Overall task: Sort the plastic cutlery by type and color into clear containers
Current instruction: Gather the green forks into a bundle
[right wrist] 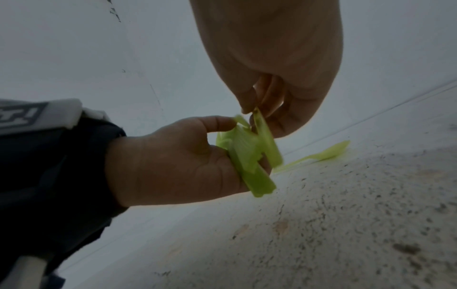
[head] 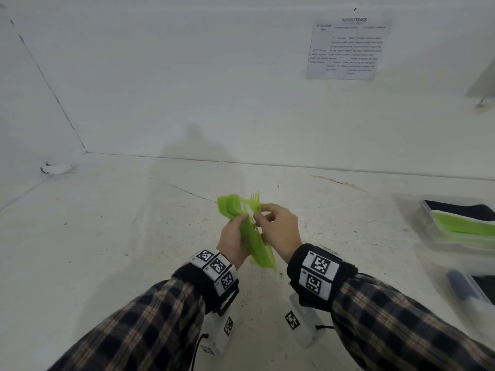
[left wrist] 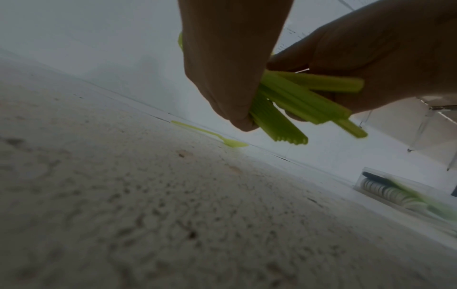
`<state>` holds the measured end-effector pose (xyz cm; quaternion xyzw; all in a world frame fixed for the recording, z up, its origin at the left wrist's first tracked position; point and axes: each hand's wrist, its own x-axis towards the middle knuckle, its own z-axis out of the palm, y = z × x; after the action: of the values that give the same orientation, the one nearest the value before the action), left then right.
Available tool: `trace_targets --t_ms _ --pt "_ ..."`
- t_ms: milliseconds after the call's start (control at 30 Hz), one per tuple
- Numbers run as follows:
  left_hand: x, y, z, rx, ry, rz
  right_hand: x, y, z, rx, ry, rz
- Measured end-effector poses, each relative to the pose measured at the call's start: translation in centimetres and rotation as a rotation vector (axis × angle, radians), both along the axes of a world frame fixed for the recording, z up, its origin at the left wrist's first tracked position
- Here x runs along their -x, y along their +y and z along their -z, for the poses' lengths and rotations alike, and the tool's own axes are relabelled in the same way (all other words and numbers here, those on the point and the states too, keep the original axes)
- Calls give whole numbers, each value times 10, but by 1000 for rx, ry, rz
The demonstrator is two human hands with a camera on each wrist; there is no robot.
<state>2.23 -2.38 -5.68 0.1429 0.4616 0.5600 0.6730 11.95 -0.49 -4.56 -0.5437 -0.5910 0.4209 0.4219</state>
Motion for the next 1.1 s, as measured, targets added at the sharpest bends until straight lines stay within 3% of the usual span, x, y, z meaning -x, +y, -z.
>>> trace_targets --t_ms 133,333,433,533,1100 --pt "-1 -6 -3 -56 -55 69 0 -3 4 3 13 -32" --pt "-1 -12 -2 -39 8 47 -4 -11 12 126 126 -51" --pt "-2 -15 -1 -12 -31 12 -8 -12 12 103 117 27" --pt "-8 -16 -1 -12 -30 17 -11 -15 9 74 101 -9" --pt "-60 -6 -4 49 -24 2 -67 -12 -5 -80 -239 -135"
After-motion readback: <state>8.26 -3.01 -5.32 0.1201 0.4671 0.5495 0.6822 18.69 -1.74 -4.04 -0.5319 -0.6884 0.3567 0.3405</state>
